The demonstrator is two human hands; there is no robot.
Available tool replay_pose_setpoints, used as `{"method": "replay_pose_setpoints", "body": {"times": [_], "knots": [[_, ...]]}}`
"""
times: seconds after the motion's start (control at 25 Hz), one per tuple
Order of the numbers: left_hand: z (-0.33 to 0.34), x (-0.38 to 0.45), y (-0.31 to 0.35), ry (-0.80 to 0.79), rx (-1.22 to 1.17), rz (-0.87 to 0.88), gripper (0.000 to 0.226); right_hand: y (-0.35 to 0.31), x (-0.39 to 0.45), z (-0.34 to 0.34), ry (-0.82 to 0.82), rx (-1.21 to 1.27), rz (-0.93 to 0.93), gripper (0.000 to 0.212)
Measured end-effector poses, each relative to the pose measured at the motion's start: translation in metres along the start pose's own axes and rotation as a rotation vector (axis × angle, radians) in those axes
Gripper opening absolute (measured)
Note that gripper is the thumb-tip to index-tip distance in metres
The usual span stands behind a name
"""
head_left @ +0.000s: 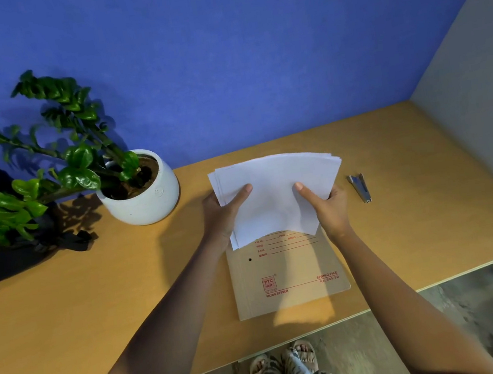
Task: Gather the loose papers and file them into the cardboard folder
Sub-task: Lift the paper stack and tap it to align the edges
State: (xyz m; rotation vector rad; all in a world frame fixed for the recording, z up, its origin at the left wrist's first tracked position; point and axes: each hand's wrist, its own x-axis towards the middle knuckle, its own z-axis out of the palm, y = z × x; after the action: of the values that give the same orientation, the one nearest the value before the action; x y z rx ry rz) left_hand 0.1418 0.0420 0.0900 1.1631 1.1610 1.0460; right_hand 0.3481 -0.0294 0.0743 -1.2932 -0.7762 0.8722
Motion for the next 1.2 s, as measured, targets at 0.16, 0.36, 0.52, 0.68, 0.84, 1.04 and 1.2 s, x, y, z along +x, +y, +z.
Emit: {"method": "replay_pose_setpoints", "body": {"times": [0.16,0.36,0.52,0.68,0.84,1.04,1.2], "knots": [[0.012,-0.005,0.009,0.003,0.006,0.042,0.03,-0.009,-0.003,0.008,0.009,0.031,-0.033,0.013],[0.023,-0.01,0.023,0.084,-0.006,0.114,0.019,-0.02,-0.004,0.013,0.187,0.035,-0.061,0.005],[0.033,-0.009,0.039,0.197,-0.046,0.203,0.035,-0.034,0.003,0.02,0.327,0.027,-0.195,0.024],[0.039,-0.005,0.045,0.266,-0.069,0.185,0.028,-0.041,0.008,0.025,0.351,0.036,-0.222,0.034],[0.038,-0.003,0.041,0.246,-0.073,0.165,0.033,-0.045,0.009,0.024,0.325,0.051,-0.214,0.025],[0.034,0.001,0.042,0.221,-0.037,0.182,0.014,-0.038,0.01,0.016,0.157,-0.001,-0.151,0.028],[0.028,0.006,0.028,0.115,0.072,0.108,0.022,-0.016,0.007,0.003,0.078,0.011,-0.019,0.038]]}}
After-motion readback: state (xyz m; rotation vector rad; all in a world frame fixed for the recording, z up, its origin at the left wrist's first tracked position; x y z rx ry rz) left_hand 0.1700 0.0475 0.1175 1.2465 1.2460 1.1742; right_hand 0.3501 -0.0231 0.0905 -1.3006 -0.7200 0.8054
